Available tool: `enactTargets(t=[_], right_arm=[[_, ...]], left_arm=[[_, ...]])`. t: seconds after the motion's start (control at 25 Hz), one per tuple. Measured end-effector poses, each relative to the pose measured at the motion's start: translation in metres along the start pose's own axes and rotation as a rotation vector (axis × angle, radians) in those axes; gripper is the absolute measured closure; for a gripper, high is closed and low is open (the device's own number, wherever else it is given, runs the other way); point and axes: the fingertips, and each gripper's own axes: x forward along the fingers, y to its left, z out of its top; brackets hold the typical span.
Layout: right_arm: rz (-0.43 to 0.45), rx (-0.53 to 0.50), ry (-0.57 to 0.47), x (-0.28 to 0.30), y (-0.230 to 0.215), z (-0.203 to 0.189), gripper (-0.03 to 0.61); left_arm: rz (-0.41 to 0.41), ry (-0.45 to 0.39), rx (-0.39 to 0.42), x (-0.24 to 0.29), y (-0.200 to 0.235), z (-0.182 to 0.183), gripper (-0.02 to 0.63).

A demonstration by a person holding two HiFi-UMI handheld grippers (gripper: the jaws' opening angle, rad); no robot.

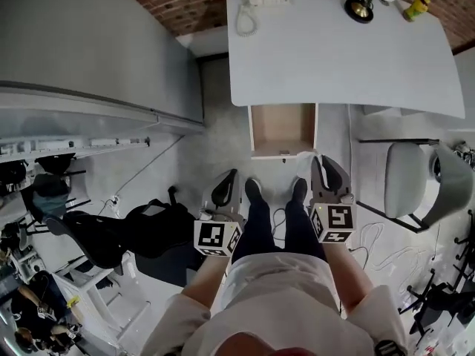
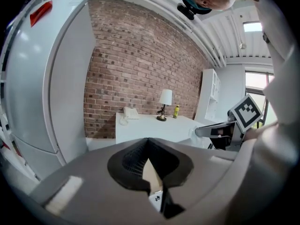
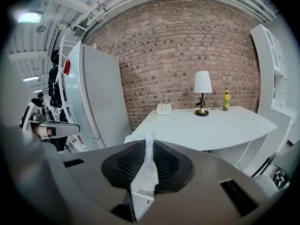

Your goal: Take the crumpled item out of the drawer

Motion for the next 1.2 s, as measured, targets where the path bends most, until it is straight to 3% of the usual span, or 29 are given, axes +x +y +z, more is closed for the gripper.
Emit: enactTargets(t=[0.36,0.8,1.2], right_arm=[[0.063,-0.009,-0.068,-0.045,0.027,0.069,0.517],[0.069,-0.041,-0.181,-0.06,0.034,0.134,0.517],[0.069,-0.103,-0.287,-0.085,0.047,0.19,0.517]], left_arm=[[0.023,-0.103,-0.01,-0.047,-0.001,0.078,0.606],[-0.031,-0.247,0.047,-0.04,-0.006,0.157,0.606],[-0.066,-0.297,0.05,-0.059,-0.01,0.184,0.606]])
